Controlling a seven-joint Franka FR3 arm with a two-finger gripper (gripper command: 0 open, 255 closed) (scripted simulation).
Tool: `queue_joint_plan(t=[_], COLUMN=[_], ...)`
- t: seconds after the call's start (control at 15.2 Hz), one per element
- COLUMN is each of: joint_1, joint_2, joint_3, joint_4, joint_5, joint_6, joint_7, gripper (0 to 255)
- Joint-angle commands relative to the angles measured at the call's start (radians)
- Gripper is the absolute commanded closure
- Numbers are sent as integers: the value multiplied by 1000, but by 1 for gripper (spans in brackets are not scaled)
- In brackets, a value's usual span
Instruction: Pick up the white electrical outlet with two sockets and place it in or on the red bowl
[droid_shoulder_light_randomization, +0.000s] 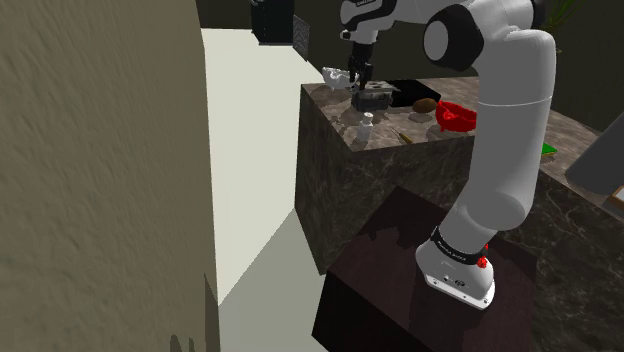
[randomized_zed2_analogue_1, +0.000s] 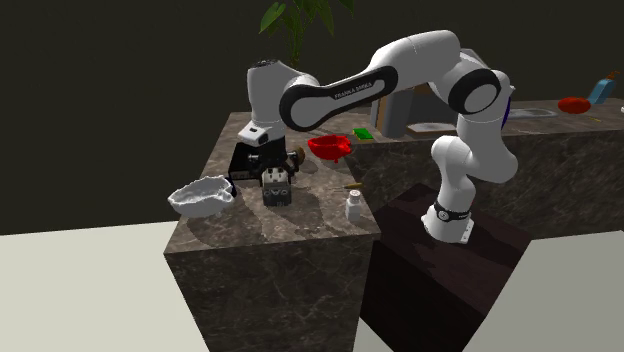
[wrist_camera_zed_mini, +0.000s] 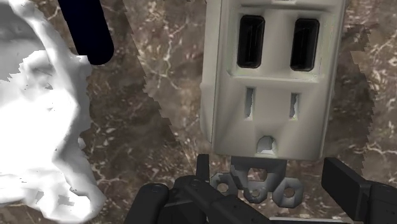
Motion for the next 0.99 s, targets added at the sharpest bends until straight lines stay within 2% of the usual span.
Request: queue_joint_plan(t=[0.0,0.53,0.92], joint_1=[0,0,-7], joint_2=[1,1,-6], joint_3=[0,0,-5], joint_4=[-1,-1,72], joint_5=[0,0,-6], joint_6=[0,0,-77], joint_7=[0,0,4], gripper=[255,255,255])
